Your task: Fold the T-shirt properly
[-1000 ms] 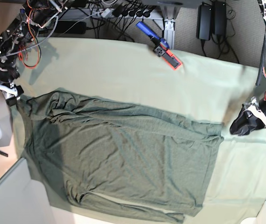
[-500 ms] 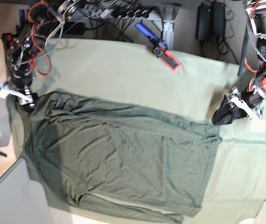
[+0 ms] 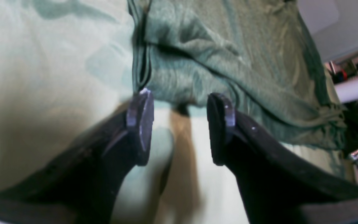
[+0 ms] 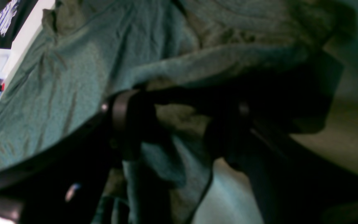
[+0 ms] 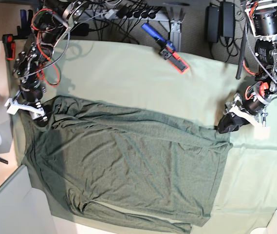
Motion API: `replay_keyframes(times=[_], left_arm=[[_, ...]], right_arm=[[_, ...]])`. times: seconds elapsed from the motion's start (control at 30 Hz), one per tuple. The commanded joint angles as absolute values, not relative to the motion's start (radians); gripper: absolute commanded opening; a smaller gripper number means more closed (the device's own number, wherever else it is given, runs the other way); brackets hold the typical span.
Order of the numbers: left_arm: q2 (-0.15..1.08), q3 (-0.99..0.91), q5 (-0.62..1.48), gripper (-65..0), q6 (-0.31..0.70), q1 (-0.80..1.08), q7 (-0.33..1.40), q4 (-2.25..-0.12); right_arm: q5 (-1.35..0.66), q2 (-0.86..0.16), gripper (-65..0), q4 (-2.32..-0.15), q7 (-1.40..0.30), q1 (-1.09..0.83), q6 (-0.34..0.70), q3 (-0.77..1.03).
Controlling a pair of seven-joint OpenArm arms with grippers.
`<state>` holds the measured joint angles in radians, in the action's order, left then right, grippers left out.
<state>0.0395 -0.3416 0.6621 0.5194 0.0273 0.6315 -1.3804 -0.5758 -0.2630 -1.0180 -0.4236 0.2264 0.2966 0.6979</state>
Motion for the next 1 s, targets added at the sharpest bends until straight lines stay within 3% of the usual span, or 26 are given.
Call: replay_keyframes(times=[0.0,0.37,0.97], left_arm=[[0.038,-0.343,0.657,-33.1,0.502,0.001,0.621,-1.390],[0.025,-0.343,0.610,-33.1,0.482,-0.105,0.585,-1.156],[-0.058,-0.341,0.604,-33.2,0.483,-0.114,0.647,-1.219]], right_arm=[[-0.576,-0.274,-27.9,-1.029,-0.430,0.236,0.319,0.696],[-0.579,-0.273,-28.1,-1.029,-0.446,0.236,0.319,0.696],[-0.587,-0.265,-28.1,-1.029,-0.445,0.236,0.319,0.696]])
